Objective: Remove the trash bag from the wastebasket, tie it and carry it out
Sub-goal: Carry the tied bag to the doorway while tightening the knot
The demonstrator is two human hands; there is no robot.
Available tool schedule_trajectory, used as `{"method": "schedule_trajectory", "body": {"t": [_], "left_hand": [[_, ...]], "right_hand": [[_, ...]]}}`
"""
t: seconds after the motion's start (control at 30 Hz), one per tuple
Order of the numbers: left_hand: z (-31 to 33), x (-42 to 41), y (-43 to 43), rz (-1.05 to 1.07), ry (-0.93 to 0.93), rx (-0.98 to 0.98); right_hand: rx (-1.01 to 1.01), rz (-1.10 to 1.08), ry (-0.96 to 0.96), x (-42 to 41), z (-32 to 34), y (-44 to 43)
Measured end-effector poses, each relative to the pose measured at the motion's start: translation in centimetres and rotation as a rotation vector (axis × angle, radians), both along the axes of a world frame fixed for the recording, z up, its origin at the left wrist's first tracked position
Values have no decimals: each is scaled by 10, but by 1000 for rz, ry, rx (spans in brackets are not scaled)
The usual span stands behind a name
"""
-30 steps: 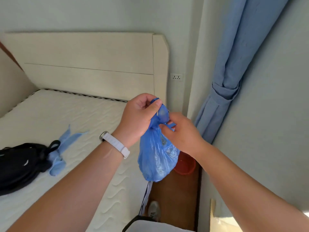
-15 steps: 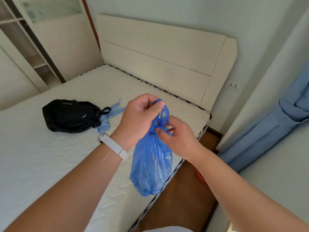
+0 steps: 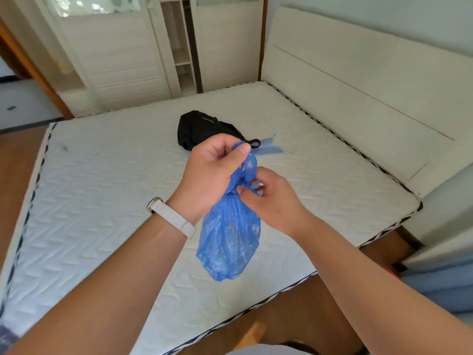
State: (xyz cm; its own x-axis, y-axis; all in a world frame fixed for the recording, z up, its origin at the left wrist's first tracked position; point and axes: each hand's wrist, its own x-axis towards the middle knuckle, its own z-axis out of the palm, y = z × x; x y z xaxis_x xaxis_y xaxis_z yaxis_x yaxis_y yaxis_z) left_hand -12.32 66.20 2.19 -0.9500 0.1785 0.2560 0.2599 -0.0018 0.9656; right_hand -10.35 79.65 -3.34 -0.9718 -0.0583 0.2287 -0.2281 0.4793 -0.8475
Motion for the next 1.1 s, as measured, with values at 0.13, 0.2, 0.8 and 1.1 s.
{"method": "schedule_trajectory", "body": {"t": [0.13,0.2,0.8,1.1], "left_hand": [[-4,25,-76,143,-20,27],[-7,41,-111,224,-20,39],[-18,185,-352,1007,-96,178],[-13,233,-419,1412,-125,67]], "right_hand": [[-12,118,-31,6,-4,-77],[-9,186,-44,10,-6,-114],[80,1011,-119,62,-16,-398],[58,1421,-146,83,-24,-509]]}}
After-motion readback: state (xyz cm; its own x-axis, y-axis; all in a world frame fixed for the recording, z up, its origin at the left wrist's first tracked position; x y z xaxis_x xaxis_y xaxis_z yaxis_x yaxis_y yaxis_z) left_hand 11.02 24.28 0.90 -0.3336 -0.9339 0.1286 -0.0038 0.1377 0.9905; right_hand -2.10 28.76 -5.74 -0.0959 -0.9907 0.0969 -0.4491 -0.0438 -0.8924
